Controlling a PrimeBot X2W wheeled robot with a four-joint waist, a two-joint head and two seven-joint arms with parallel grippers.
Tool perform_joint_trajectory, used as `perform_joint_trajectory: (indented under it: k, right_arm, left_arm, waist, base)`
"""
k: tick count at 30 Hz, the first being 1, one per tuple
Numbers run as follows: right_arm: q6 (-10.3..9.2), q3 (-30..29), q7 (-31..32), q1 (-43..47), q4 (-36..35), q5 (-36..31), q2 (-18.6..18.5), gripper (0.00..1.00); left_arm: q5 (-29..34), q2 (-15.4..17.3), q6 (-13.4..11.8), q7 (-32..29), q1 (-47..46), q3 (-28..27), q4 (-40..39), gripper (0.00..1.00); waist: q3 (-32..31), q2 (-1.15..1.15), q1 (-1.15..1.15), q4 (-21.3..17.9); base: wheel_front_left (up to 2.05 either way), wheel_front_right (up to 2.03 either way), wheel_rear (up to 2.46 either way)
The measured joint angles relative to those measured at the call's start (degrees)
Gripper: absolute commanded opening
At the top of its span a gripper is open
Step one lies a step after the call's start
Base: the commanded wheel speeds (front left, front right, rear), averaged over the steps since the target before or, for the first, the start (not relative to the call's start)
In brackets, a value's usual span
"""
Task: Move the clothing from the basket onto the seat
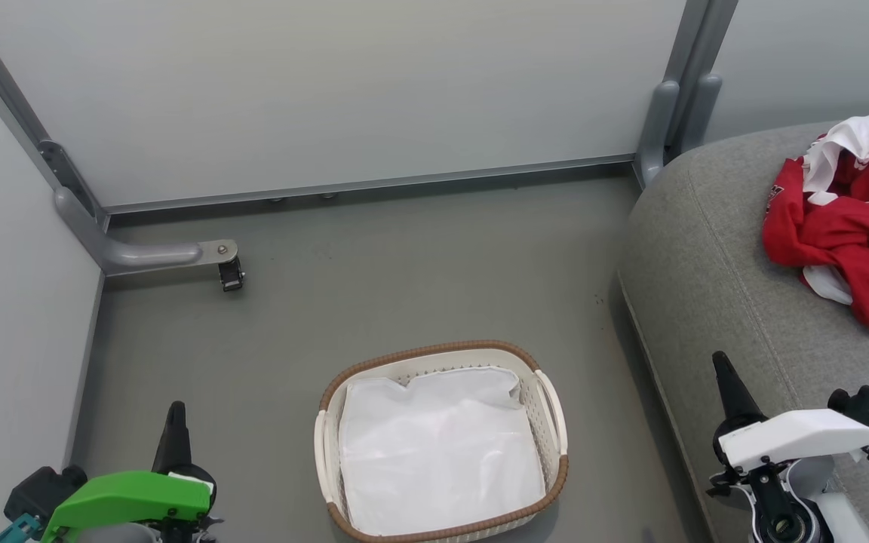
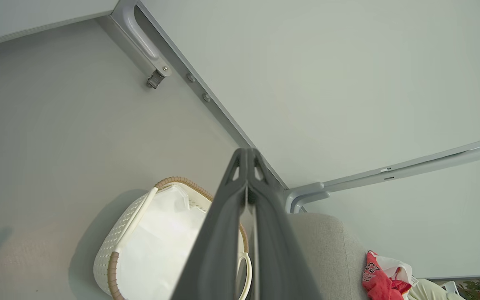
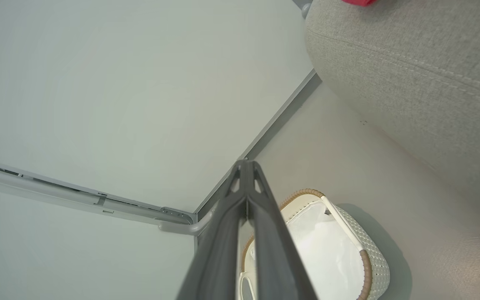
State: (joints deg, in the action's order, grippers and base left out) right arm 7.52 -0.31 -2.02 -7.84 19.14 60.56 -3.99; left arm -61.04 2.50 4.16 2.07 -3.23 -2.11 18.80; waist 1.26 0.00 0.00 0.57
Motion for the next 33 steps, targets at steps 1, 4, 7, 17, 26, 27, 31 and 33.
perform_joint_trajectory:
  k: [1,4,7,17,26,27,31,33]
  right_arm:
    - [0.0,-0.12,0.07,0.01,-0.07,0.46,0.02,0.0]
    - [0.0,-0.45,0.57,0.13,-0.34,2.21,0.08,0.0]
    - [0.0,-0.8,1.09,0.18,-0.62,3.96,0.16,0.0]
    - [0.0,-1.88,2.54,0.25,-1.51,9.43,0.41,0.0]
    - [0.0,-2.79,3.78,0.48,-2.2,14.07,0.59,0.0]
    - [0.0,-2.87,4.01,0.49,-2.24,14.44,0.6,0.0]
    - [-0.01,-3.23,4.53,0.59,-2.59,16.37,0.66,0.0]
    - [-0.01,-3.43,4.7,0.72,-2.76,17.39,0.69,0.0]
  left_arm:
    - [-0.43,0.0,0.14,-0.1,-0.04,-0.08,-0.08,0.0]
    - [-2.24,0.0,0.33,-0.57,-0.1,-0.33,-0.33,0.0]
    - [-3.83,0.01,0.44,-1.07,-0.21,-0.62,-0.57,0.0]
    - [-9.29,0.04,0.96,-2.58,-0.8,-1.38,-1.48,0.0]
    - [-13.92,0.05,1.45,-3.87,-1.02,-1.93,-2.07,0.0]
    - [-14.25,0.05,1.47,-4.02,-1.06,-2.0,-2.11,0.0]
    - [-16.05,0.08,1.75,-4.54,-1.31,-2.27,-2.42,0.0]
    - [-17.2,0.08,1.85,-4.66,-1.38,-2.44,-2.56,0.0]
  waist:
    - [-0.01,0.0,0.0,-0.01]
    - [-0.06,0.0,0.0,-0.03]
    - [-0.11,0.0,0.0,-0.06]
    - [-0.26,0.0,0.0,-0.14]
    - [-0.41,0.0,0.0,-0.22]
    - [-0.42,0.0,0.0,-0.22]
    - [-0.48,0.0,0.0,-0.26]
    - [-0.52,0.0,0.0,-0.28]
  base:
    - [0.0,0.0,0.0]
    - [0.0,0.0,0.0]
    - [0.0,0.0,0.0]
    - [0.0,0.0,0.0]
    - [0.0,0.0,0.0]
    - [0.0,0.0,0.0]
    - [0.0,0.0,0.0]
    - [0.0,0.0,0.0]
